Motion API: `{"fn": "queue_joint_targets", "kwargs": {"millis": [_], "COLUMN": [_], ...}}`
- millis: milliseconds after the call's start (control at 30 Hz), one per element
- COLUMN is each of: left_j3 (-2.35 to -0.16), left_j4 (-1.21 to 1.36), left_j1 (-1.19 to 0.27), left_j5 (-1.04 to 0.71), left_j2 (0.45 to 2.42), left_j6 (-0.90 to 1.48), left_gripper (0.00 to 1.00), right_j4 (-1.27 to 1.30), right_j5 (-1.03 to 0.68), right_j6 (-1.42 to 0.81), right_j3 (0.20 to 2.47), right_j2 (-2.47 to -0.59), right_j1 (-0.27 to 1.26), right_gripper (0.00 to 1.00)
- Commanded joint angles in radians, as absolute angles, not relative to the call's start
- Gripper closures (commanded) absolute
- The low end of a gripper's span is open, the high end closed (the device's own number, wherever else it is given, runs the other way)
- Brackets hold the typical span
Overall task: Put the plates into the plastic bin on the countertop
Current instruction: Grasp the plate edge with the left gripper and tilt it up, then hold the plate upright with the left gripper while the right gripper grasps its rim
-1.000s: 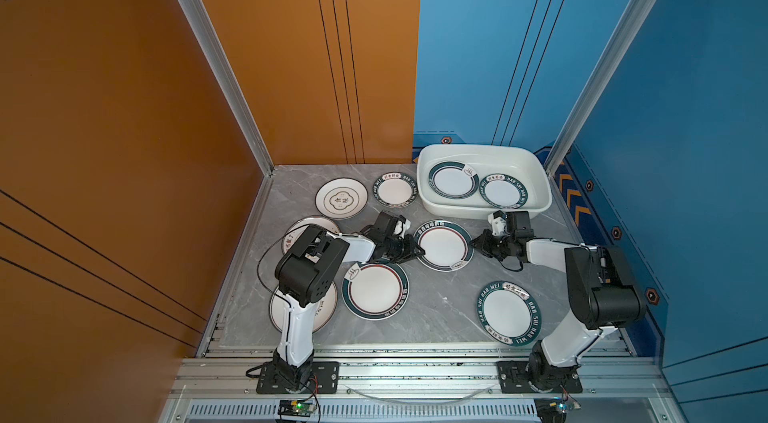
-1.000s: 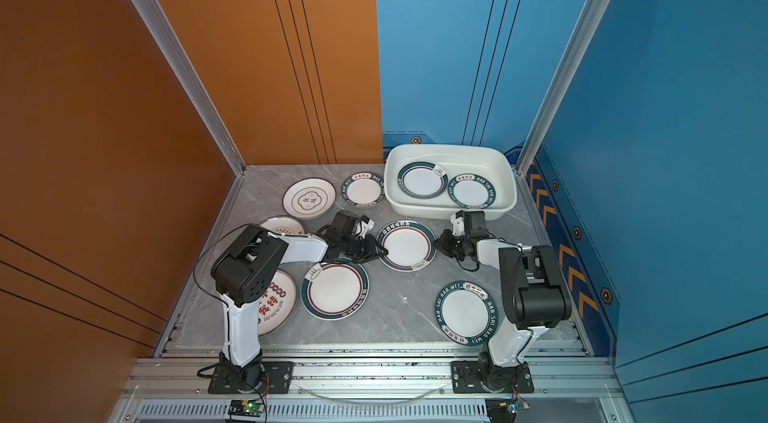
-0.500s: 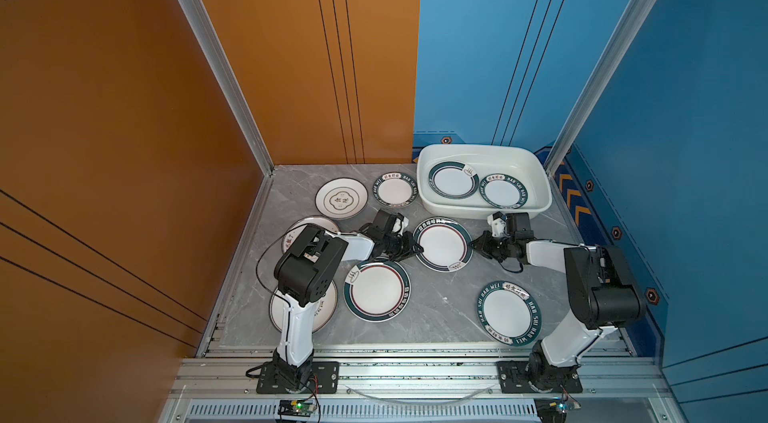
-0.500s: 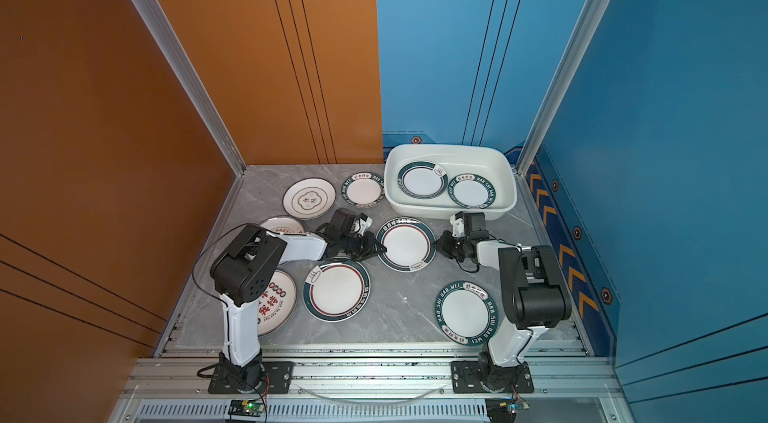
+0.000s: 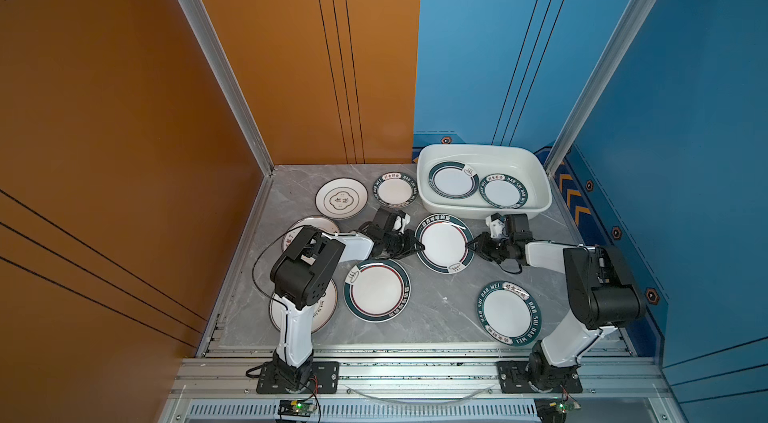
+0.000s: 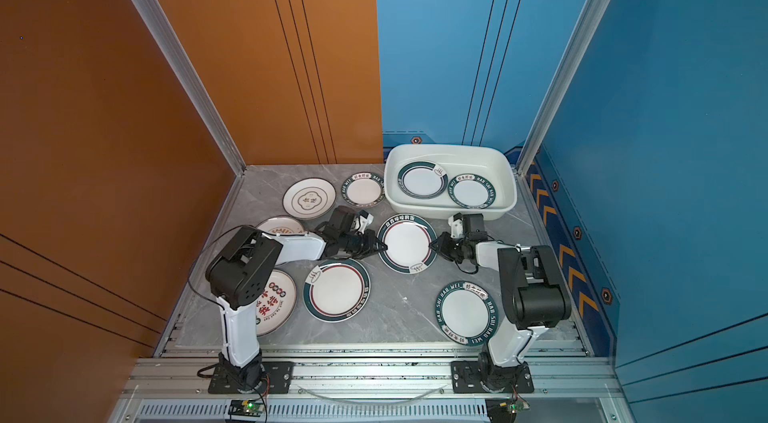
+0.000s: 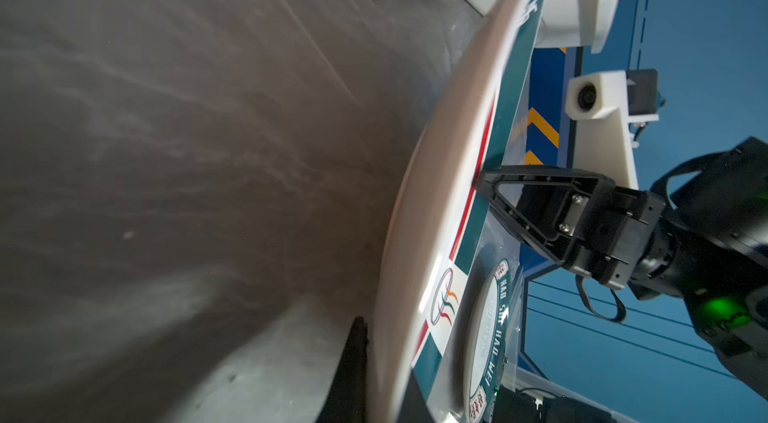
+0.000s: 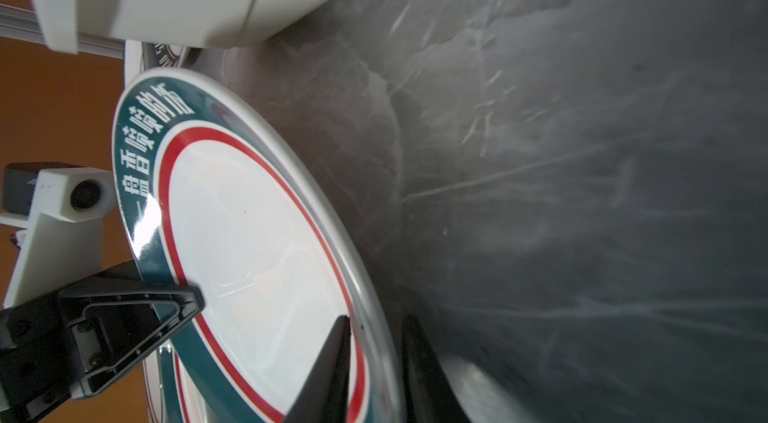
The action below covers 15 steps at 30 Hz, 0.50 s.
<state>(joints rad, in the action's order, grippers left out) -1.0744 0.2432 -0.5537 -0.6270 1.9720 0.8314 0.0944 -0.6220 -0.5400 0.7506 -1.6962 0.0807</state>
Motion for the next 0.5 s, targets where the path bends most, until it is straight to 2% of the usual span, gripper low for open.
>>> {"fn": "queue_joint_targets", "kwargs": {"millis": [0, 100, 233, 300, 467], "left_j3": [-1.097, -1.095, -1.091, -1.092, -1.096], "left_j4": [0.274, 0.273, 0.271, 0.263, 0.226], "left_j1": [-0.58, -0.58, -0.58, -0.578, -0.574], "left_j5": [-0.705, -0.723, -0.744, -0.748, -0.746], "left_j2": [1.915, 1.893, 1.853, 1.836, 1.81], "left_j6": [0.788, 0.792, 0.799, 0.798, 0.775], "left_gripper": [1.0, 1.0, 1.0, 1.0, 1.0], "right_j4": [0.171, 0.221, 0.313, 0.363, 0.446], "right_j5": [-0.707, -0.754, -0.826, -0.855, -0.913], "right_j6": [-0.551, -0.554, -0.591, -0.616, -0.652], "right_j3": [0.727, 0.714, 0.69, 0.679, 0.666], "right_j2": [-1.645, -1.625, -1.602, -1.593, -1.571], "right_j1": [0.094, 0.095, 0.095, 0.097, 0.109], "right_gripper": [0.63, 0.55, 0.54, 0.58, 0.77]}}
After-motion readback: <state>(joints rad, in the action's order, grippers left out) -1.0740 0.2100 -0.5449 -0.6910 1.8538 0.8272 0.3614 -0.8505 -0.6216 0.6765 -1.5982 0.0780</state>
